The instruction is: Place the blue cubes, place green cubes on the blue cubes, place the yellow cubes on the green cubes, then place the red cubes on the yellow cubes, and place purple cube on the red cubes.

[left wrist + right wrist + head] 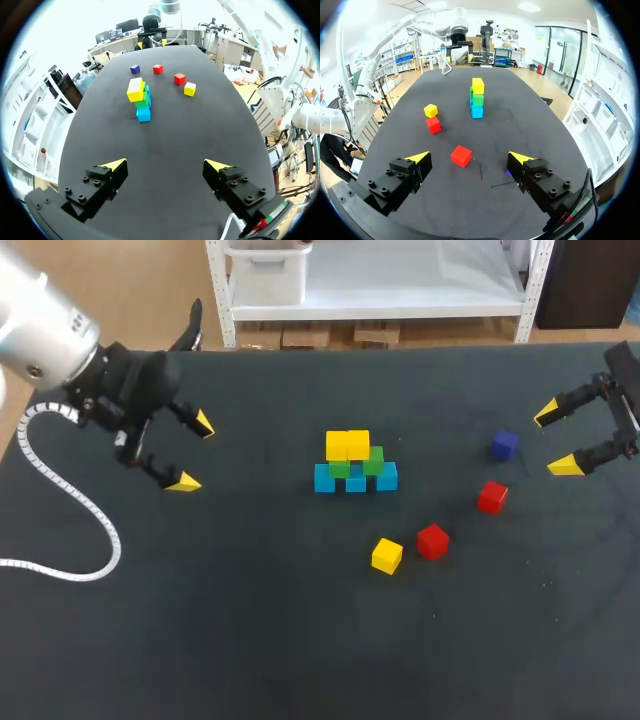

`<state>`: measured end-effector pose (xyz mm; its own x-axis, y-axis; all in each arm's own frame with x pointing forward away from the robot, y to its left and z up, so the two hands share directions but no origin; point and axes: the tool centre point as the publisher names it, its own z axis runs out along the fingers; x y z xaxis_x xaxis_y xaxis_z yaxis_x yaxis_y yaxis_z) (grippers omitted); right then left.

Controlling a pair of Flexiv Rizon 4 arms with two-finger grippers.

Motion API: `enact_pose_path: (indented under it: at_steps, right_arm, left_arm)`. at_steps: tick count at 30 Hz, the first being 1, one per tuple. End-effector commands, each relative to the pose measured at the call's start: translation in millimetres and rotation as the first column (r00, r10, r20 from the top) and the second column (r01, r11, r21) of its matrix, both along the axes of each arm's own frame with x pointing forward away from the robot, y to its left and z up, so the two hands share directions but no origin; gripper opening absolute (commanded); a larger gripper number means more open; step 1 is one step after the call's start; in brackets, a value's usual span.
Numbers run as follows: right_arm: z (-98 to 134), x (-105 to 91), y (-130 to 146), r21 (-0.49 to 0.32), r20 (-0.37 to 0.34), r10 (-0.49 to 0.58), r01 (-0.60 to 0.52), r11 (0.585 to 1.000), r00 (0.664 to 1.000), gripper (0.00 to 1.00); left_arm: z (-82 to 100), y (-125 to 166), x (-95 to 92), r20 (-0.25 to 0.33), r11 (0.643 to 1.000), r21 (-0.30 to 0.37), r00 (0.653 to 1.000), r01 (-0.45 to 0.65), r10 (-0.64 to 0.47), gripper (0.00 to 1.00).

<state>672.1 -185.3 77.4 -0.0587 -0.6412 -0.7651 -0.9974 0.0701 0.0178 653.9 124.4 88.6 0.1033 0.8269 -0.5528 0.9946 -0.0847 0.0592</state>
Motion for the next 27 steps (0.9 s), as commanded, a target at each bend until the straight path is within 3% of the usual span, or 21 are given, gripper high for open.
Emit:
enact_pose_path:
  at_steps: [1, 2, 6, 12, 20, 27]
  right_arm:
    - [-1, 0.6, 0, 0.002, 0.001, 0.001, -0.001, 1.000, 1.000, 1.00]
    - [2, -0.6, 1, -0.017, 0.048, 0.020, -0.019, 1.000, 0.999, 1.00]
    - [6, -13.9, 27, -0.065, 0.050, 0.006, -0.003, 0.998, 0.999, 1.00]
    - [8, -51.8, 78, -0.046, 0.065, -0.018, 0.021, 0.999, 0.998, 1.00]
    - [4, -79.3, 112, -0.121, 0.107, -0.105, 0.117, 0.986, 0.989, 1.00]
    - [-4, -91.1, 139, -0.086, 0.087, 0.066, -0.058, 0.995, 0.994, 1.00]
  left_arm:
    - [-0.1, 1, 2.4, -0.003, 1.000, -0.001, 1.000, 0.005, -0.005, 1.00]
    - [-0.1, 1, 2.4, -0.003, 1.000, -0.001, 1.000, 0.005, -0.005, 1.00]
    - [-0.1, 1, 2.4, -0.003, 1.000, -0.001, 1.000, 0.005, -0.005, 1.00]
    - [-0.1, 1, 2.4, -0.003, 1.000, -0.001, 1.000, 0.005, -0.005, 1.00]
    - [-0.1, 1, 2.4, -0.003, 1.000, -0.001, 1.000, 0.005, -0.005, 1.00]
    - [-0.1, 1, 2.4, -0.003, 1.000, -0.001, 1.000, 0.005, -0.005, 1.00]
